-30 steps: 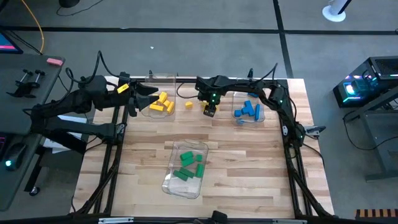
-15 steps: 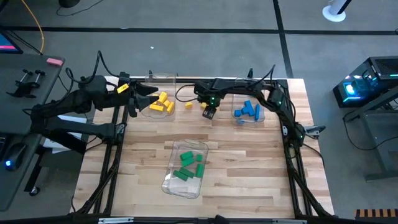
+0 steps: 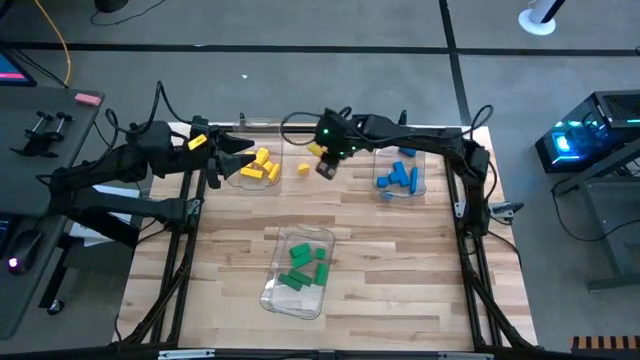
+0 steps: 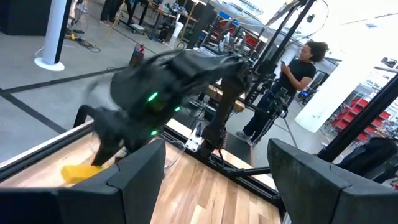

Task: Sort blocks
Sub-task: Put the yellow block into the top left transparent bin

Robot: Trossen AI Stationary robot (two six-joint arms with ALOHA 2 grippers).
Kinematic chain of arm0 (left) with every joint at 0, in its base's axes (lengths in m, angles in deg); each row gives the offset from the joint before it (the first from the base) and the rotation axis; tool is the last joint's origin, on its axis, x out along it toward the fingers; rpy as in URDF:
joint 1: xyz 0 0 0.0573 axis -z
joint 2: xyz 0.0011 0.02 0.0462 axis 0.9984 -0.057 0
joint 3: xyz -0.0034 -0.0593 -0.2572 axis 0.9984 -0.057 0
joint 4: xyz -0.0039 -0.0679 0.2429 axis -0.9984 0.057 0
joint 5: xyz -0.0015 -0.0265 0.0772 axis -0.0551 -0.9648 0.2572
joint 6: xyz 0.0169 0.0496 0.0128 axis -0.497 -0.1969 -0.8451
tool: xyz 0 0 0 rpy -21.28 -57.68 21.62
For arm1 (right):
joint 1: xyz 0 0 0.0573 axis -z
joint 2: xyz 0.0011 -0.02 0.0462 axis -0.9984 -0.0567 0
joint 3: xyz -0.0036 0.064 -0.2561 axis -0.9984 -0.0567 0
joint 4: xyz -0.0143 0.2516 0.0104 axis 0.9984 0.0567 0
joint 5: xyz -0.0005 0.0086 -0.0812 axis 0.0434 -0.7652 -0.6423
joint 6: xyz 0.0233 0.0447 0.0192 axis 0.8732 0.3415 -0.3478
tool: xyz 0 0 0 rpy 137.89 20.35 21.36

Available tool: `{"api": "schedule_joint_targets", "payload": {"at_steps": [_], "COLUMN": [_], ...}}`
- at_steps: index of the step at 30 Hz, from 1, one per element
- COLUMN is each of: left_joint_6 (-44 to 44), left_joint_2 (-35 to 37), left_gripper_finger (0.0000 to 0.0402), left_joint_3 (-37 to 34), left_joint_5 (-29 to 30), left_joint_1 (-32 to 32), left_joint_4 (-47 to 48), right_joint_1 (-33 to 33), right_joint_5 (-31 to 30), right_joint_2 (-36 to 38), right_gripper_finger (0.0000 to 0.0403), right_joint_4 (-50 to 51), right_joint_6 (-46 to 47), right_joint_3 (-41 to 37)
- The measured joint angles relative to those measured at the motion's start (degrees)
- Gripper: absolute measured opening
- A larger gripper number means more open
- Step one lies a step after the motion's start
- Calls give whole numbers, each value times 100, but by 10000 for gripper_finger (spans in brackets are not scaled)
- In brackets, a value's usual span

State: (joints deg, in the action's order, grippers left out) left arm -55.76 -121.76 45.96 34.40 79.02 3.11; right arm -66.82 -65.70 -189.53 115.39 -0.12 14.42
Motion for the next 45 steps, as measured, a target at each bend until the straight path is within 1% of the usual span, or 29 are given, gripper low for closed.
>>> {"api": "schedule_joint_targets", "payload": {"at_steps": [2, 4, 8, 10, 13, 16, 18, 20, 21, 22, 24, 26, 28, 29, 31, 34, 38, 39, 41, 42, 43, 45], "left_joint_6": [3, 11, 121, 153, 155, 158, 164, 170, 173, 173, 173, 173, 173, 173, 170, 168, 166, 164, 164, 164, 169, 247], "left_joint_2": [0, 0, -19, -35, -42, -42, -46, -46, -46, -46, -46, -46, -46, -46, -46, -44, -45, -60, -98, -132, -158, -229], "left_gripper_finger": [270, 270, 270, 270, 270, 270, 270, 270, 270, 270, 270, 270, 270, 270, 270, 270, 270, 270, 270, 270, 270, 270], "left_joint_3": [0, 0, 0, 0, 0, 0, 0, 0, 0, 0, 0, 0, 0, 0, 0, 0, 0, 0, 0, 0, 0, 0], "left_joint_5": [0, 0, -3, -11, -22, -35, -35, -35, -34, -35, -35, -39, -74, -105, -129, -131, -131, -131, -131, -129, -131, -131], "left_joint_1": [1, 1, 1, 1, 3, 3, 3, 3, 3, 4, 5, 5, 5, 5, 5, 8, 5, 5, 5, 5, 5, 5], "left_joint_4": [-1, -1, 1, -7, -2, 0, -3, -1, -1, 0, 1, 1, 3, 3, 5, 34, 180, 230, 247, 255, 248, 255], "right_joint_1": [-111, -253, -610, -754, -887, -985, -1046, -1085, -1100, -1106, -1100, -1027, -894, -810, -642, -368, -4, 88, 258, 319, 355, 360], "right_joint_5": [197, 248, 259, 287, 315, 81, -186, -423, -493, -562, -585, -441, -382, -369, -283, -251, -151, -3, 553, 813, 980, 1051], "right_joint_2": [69, 43, -290, -559, -936, -1193, -1320, -1379, -1382, -1381, -1363, -1316, -1244, -1152, -941, -620, -348, -334, -404, -516, -624, -836], "right_gripper_finger": [123, 123, 123, 123, 123, 123, 123, 123, 138, 163, 232, 296, 344, 361, 379, 382, 360, 352, 336, 329, 323, 313], "right_joint_4": [-697, -1424, -2941, -3455, -3921, -4447, -4828, -4998, -5088, -5170, -5328, -5294, -5237, -5145, -4976, -4383, -3003, -2610, -1801, -1558, -1440, -1373], "right_joint_6": [403, 807, 1629, 1944, 2404, 2676, 2717, 2719, 2719, 2714, 2634, 2502, 2389, 2391, 2435, 2501, 2209, 2159, 2081, 1979, 1893, 1886], "right_joint_3": [4, 4, 13, 11, -4, -5, 0, 0, 0, 0, 4, 4, 4, 4, 3, 13, 13, 14, 15, 15, 12, -3]}}
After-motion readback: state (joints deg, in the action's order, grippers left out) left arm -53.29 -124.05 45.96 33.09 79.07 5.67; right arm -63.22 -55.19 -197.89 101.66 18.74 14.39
